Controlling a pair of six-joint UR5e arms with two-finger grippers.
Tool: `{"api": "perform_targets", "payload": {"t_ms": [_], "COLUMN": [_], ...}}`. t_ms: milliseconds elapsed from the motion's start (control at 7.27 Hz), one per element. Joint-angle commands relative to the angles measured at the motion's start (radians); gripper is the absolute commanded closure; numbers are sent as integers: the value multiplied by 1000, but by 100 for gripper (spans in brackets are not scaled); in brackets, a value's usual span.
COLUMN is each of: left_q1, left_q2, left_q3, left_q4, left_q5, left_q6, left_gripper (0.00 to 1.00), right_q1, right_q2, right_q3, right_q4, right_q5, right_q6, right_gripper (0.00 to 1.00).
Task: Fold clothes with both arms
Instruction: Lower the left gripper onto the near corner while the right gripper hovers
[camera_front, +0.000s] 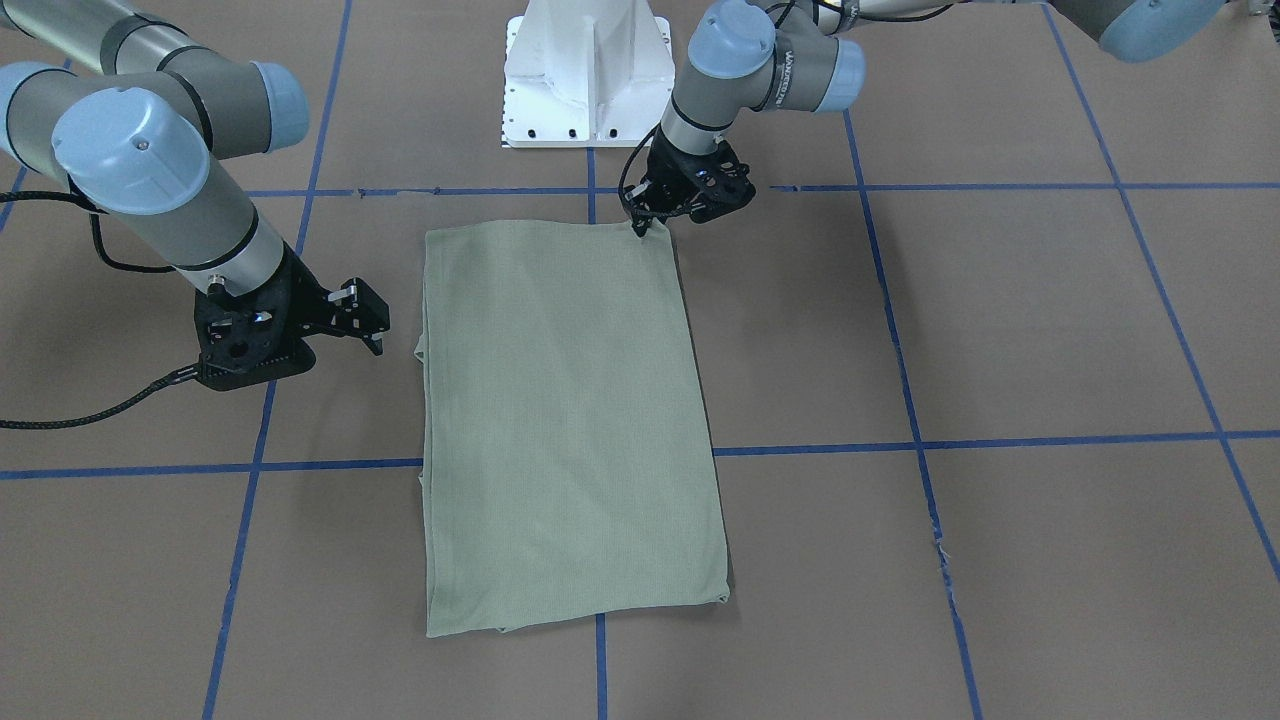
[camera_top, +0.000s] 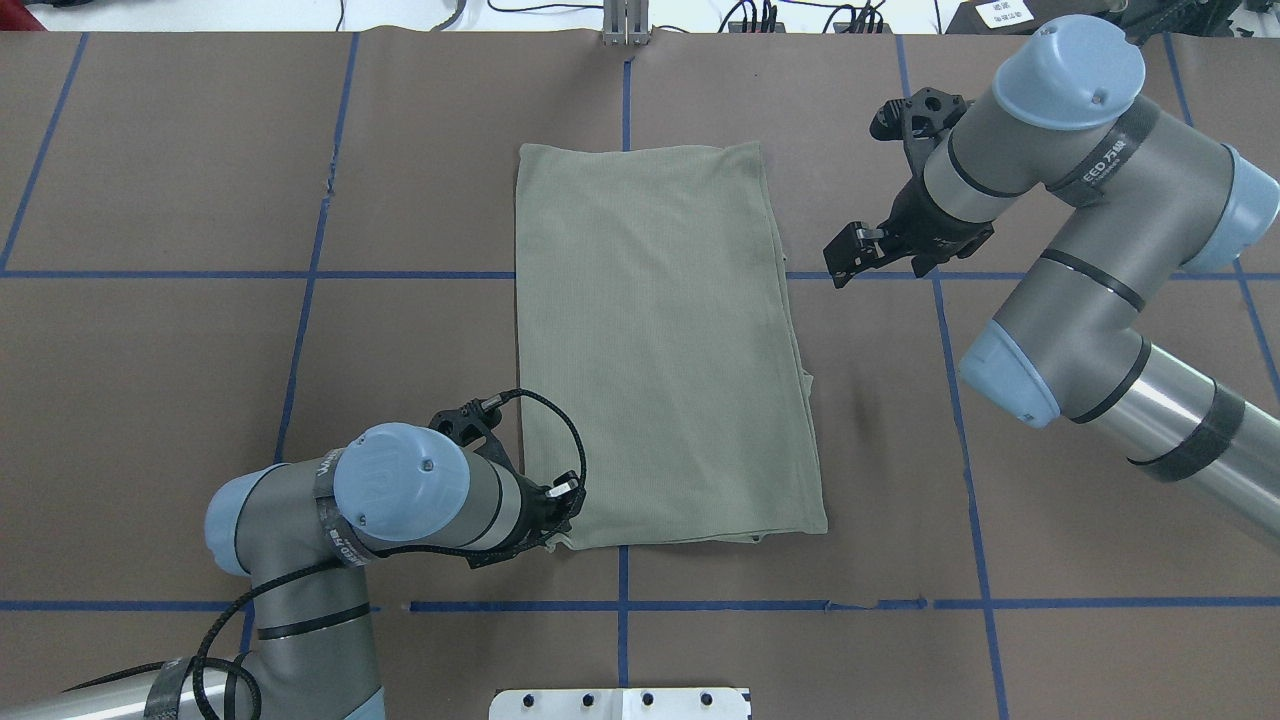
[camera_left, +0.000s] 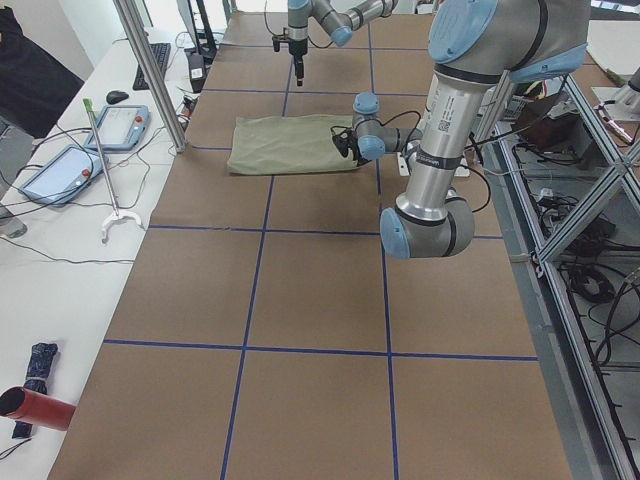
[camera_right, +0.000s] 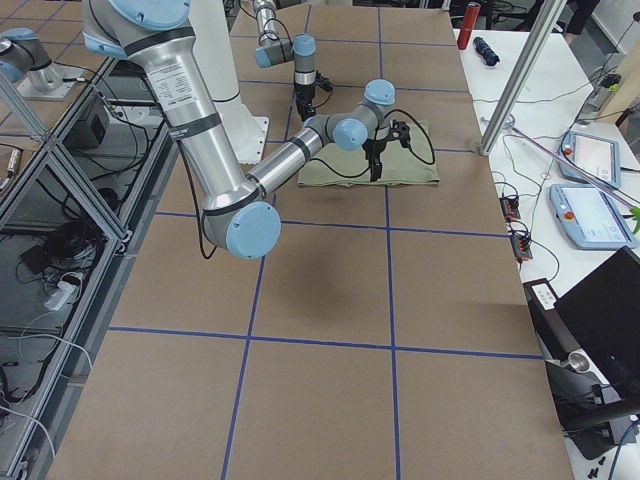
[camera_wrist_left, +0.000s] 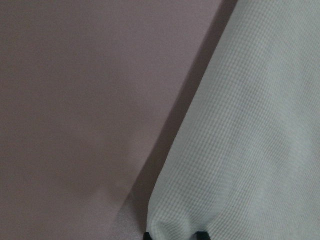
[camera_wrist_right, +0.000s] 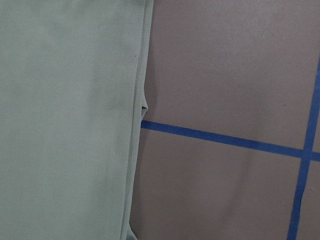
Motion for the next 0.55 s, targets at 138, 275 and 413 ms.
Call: {"api": "perform_targets", "payload": {"t_ms": [138, 275, 413], "left_q1": [7, 6, 2], "left_q2": [8, 6, 8], "left_q3": [-7, -8, -20], "left_q4": [4, 7, 9], "left_q5": [5, 4, 4], "left_q6": [1, 16, 30], "left_gripper": [100, 100, 100], "right_q1": [0, 0, -9], "right_q2": [1, 1, -1], "right_q3": [1, 2, 4], "right_q4": [0, 0, 0], "right_q5": [0, 0, 0], "right_q6": [1, 1, 26], "right_gripper": [0, 0, 0]}}
